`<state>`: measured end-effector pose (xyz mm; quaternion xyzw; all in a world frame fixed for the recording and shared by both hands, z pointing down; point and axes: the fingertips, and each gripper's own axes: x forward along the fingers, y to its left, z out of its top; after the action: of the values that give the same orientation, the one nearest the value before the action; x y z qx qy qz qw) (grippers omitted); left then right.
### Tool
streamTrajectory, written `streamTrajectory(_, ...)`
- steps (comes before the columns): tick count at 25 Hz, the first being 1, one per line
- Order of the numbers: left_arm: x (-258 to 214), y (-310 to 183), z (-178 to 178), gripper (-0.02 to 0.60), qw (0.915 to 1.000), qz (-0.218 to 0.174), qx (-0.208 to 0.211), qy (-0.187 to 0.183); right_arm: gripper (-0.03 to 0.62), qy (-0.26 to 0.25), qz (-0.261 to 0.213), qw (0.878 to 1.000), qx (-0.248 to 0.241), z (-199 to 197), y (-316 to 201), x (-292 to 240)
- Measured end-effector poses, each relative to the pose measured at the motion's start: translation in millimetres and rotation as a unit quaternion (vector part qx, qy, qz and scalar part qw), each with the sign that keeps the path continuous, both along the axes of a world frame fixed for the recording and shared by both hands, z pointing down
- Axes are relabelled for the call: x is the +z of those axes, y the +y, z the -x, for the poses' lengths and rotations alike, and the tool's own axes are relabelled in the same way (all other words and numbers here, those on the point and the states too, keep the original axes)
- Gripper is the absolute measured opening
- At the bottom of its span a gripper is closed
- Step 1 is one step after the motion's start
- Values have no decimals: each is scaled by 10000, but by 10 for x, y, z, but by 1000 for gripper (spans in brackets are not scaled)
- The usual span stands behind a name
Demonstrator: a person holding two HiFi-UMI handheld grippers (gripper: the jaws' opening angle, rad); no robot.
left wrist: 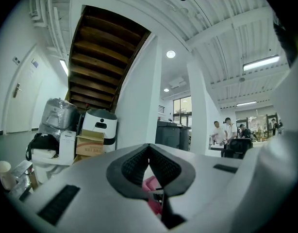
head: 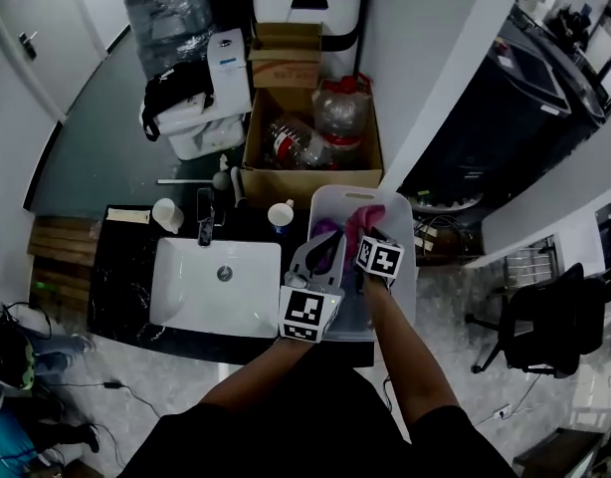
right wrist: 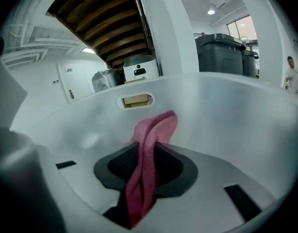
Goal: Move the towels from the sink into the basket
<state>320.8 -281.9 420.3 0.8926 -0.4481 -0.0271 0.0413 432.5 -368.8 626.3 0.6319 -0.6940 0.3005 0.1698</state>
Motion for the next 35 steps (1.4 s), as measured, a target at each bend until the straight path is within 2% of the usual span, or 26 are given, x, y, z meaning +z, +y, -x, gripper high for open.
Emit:
streamTrajectory(5, 86, -134, -4, 12, 9998, 100, -165, 69, 117, -205, -135, 9997, -48, 31, -123, 276)
streamTrajectory(14, 180, -309, 58, 13, 9990, 182, -397, -35, 126, 60, 432, 9990, -119, -25, -16, 858)
streamTrajectory(20, 197, -341, 84, 12, 9986, 284, -442, 92, 135, 122, 760, 9970, 35, -146, 45, 1098)
streamTrajectory(24, 227, -295, 122, 12, 9982, 405, -399, 181, 169, 164, 1015, 9947, 6, -61, 144, 1268)
streamTrajectory(31, 249, -220, 78, 13, 9983, 398, -414, 81, 231, 331, 1060, 9937, 119, -87, 133, 1183)
streamTrajectory(35, 220, -190, 90, 14, 9985, 356, -418, 57, 238, 474, 906, 9947, -43, -20, 59, 952)
